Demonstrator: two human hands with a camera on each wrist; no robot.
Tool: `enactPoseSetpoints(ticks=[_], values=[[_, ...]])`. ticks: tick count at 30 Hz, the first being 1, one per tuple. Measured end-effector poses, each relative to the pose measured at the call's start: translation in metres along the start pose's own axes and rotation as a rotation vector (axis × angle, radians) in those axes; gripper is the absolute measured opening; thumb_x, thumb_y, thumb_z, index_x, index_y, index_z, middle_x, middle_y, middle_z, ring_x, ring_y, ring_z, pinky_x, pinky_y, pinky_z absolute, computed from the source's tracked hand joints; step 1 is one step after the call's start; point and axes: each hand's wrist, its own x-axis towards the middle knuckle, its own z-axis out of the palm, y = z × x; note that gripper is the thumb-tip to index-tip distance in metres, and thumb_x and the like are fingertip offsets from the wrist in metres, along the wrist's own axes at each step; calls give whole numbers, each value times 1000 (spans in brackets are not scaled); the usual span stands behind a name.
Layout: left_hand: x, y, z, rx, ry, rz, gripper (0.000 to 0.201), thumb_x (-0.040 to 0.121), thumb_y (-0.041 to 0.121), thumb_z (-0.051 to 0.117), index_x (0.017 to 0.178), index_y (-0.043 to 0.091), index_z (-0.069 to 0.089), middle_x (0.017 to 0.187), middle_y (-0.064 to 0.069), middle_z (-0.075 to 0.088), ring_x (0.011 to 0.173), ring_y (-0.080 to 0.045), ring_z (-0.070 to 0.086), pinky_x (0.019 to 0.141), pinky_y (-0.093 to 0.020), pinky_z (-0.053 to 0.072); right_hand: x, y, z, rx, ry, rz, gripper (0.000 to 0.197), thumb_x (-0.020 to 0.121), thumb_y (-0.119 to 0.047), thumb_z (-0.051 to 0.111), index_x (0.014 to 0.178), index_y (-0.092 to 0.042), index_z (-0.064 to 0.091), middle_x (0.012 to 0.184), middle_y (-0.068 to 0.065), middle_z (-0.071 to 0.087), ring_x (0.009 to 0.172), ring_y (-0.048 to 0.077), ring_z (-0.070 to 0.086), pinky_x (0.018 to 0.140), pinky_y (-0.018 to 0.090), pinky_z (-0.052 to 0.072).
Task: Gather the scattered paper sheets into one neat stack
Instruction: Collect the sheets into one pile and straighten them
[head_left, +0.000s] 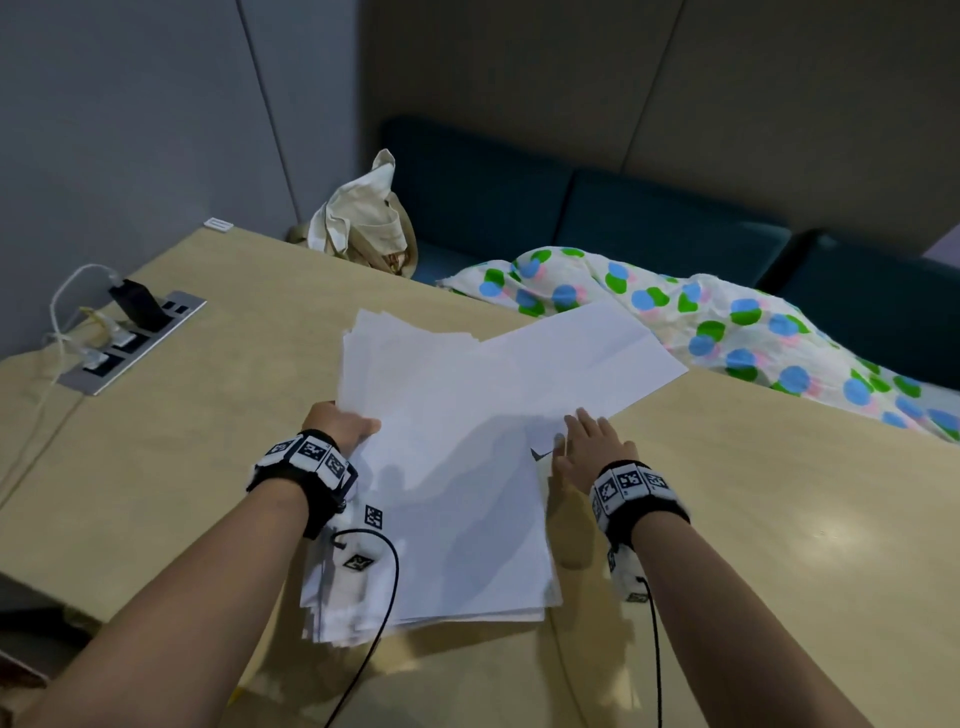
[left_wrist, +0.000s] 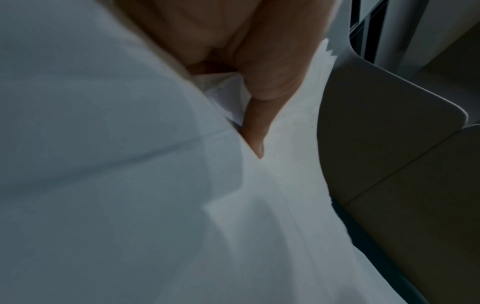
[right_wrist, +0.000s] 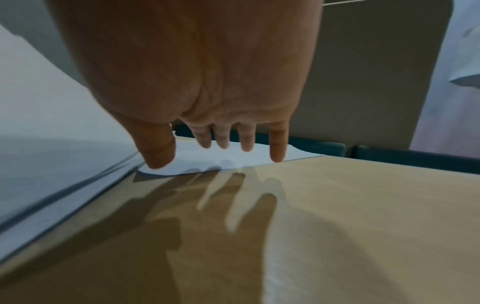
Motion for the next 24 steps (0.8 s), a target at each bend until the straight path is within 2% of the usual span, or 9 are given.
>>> enactPoseSetpoints(ticks=[3, 5, 7, 10, 14, 17, 19, 22, 24], values=[[11, -3, 0, -48, -36, 8, 48, 80, 9, 72, 121, -10, 56, 118, -20, 64, 100, -33, 62, 89, -35, 48, 14, -11, 2, 29, -6, -55, 53, 100, -33, 21, 151, -29, 6, 160, -11, -5, 149, 18, -1, 116, 50, 15], [16, -3, -3, -80, -61, 18, 45, 81, 6, 71, 120, -11, 56, 111, -18, 63, 91, -27, 58, 83, -32, 44, 18, -11, 5, 54, -51, -68, 55, 98, -22, 25, 150, -30, 8, 160, -12, -4, 149, 17, -2, 117, 50, 12], [20, -2, -8, -80, -83, 17, 46, 79, 9, 73, 119, -10, 57, 114, -20, 65, 91, -28, 60, 84, -33, 46, 17, -5, 6, 60, -42, -85, 59, 94, -13, 32, 148, -30, 16, 160, -13, 1, 148, 16, 3, 116, 49, 18], [21, 6, -19, -91, -123, -2, 51, 76, 16, 77, 119, -5, 59, 110, -15, 66, 97, -32, 64, 91, -38, 49, 6, 5, 5, 7, 1, -157, 55, 90, -15, 42, 141, -30, 32, 157, -13, 19, 142, 15, 24, 108, 43, 33], [39, 15, -27, -69, -200, -1, 77, 52, 38, 86, 117, 3, 62, 116, -11, 69, 103, -34, 66, 100, -47, 47, -14, 22, 8, -6, 70, -258, 45, 87, -13, 45, 127, -32, 55, 146, -13, 42, 121, 16, 54, 98, 34, 45], [14, 40, -33, -31, -261, -11, 30, 78, 22, 75, 97, 1, 65, 108, -13, 67, 85, -28, 65, 84, -36, 49, -31, 34, 15, 45, 95, -263, 36, 82, -9, 47, 103, -24, 72, 131, -10, 60, 110, 19, 61, 93, 30, 47], [7, 47, -30, 2, -270, -11, 22, 81, 19, 72, 94, 3, 63, 105, -14, 65, 78, -25, 63, 75, -33, 45, -41, 40, 16, 90, 85, -207, 29, 81, -12, 49, 89, -21, 75, 116, -5, 70, 105, 21, 64, 91, 33, 50], [3, 47, -22, -17, -247, -8, 41, 80, 21, 73, 113, -1, 59, 112, -11, 63, 94, -29, 61, 85, -35, 44, -48, 48, 14, 192, 56, -117, 27, 83, -16, 50, 90, -24, 75, 110, -3, 72, 107, 19, 63, 94, 33, 49], [-1, 44, -15, 28, -213, -37, 57, 76, 26, 75, 120, -4, 55, 124, -12, 62, 107, -33, 61, 98, -40, 45, -46, 49, 12, 243, 141, -54, 26, 86, -19, 52, 102, -22, 72, 117, 1, 68, 111, 22, 57, 92, 32, 48]])
